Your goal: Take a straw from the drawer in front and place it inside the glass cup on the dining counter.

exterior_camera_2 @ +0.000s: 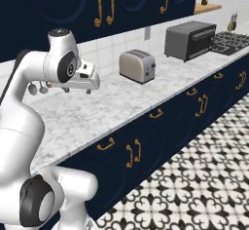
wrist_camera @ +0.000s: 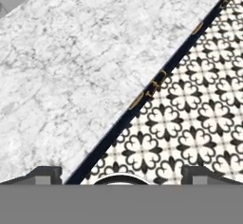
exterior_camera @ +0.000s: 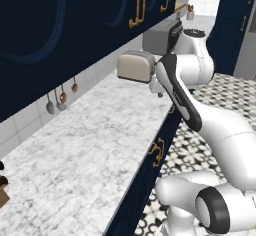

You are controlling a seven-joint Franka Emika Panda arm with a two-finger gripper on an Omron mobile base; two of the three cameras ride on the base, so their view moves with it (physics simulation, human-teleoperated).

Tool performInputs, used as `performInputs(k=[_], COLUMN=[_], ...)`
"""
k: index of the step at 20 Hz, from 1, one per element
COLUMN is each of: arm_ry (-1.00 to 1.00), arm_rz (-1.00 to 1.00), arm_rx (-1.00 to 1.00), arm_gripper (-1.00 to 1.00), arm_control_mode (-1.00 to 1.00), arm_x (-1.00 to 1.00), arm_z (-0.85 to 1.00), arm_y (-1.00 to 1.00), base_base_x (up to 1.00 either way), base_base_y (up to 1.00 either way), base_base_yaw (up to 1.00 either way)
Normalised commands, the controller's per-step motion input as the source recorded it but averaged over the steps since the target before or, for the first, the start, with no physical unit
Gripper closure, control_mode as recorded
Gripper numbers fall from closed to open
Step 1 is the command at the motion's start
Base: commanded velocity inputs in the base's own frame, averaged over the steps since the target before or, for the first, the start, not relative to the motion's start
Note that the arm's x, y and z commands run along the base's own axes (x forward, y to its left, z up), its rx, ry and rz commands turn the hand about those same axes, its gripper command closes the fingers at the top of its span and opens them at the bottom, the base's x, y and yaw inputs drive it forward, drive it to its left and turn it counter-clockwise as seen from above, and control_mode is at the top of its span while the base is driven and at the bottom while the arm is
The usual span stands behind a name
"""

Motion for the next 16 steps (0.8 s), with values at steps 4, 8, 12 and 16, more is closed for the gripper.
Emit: performInputs(k=[4,8,12,16], arm_ry=[0.00,-0.07,0.01,0.11], arm_rz=[-0.05,-0.17,-0.10,-0.04], arm_rx=[0.03,0.28,0.58,0.59], arm_gripper=[-1.00,-1.00,-1.00,-1.00], arm_control_mode=[-1.00,-1.00,-1.00,-1.00], arm_x=[0.03,0.01,0.01,0.00], arm_z=[-0.20,-1.00,-1.00,-1.00], arm_y=[0.03,-0.48,-0.94,-0.53], base_base_x=[0.00,0.00,0.00,0.00], base_base_y=[0.32,0.00,0.00,0.00], base_base_yaw=[-0.16,0.00,0.00,0.00])
